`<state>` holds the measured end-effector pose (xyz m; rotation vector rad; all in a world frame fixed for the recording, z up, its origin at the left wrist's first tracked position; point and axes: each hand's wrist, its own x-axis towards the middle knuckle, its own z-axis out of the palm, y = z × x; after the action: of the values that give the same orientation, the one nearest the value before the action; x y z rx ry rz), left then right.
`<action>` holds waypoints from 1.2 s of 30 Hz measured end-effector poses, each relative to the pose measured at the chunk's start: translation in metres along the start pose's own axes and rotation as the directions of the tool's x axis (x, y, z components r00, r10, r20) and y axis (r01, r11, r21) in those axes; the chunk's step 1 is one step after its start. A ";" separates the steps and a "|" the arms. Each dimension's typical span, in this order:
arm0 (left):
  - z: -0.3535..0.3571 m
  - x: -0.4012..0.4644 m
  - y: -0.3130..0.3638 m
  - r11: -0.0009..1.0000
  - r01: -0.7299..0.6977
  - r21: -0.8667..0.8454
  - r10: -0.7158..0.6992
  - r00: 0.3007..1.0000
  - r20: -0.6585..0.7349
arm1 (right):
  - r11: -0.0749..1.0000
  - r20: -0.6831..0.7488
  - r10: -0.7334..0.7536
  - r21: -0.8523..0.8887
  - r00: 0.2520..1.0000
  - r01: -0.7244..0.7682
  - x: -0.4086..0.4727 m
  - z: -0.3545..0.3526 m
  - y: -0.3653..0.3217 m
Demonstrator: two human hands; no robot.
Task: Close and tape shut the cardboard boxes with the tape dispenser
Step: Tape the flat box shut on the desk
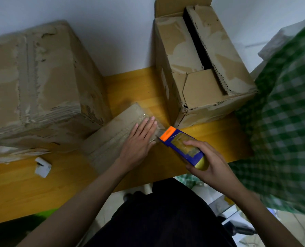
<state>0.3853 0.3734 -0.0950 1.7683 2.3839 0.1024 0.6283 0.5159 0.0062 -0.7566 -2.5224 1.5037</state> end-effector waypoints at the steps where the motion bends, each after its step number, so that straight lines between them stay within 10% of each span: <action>1: 0.000 0.001 0.001 1.000 0.006 0.006 -0.006 1.000 -0.003 | 1.000 0.004 0.003 0.009 1.000 -0.003 0.000 0.000 -0.001; 13: 0.006 0.005 0.004 0.998 0.036 0.060 -0.035 0.999 -0.018 | 1.000 -0.027 0.010 0.026 1.000 -0.010 -0.029 -0.008 0.004; 36: 0.007 0.004 0.005 0.992 0.031 0.126 -0.024 0.998 -0.060 | 0.842 0.015 0.198 -0.514 0.980 -0.162 0.068 0.016 -0.057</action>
<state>0.3905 0.3783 -0.1019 1.8089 2.5066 -0.0012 0.5428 0.5128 0.0360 -1.0480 -3.0183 0.8942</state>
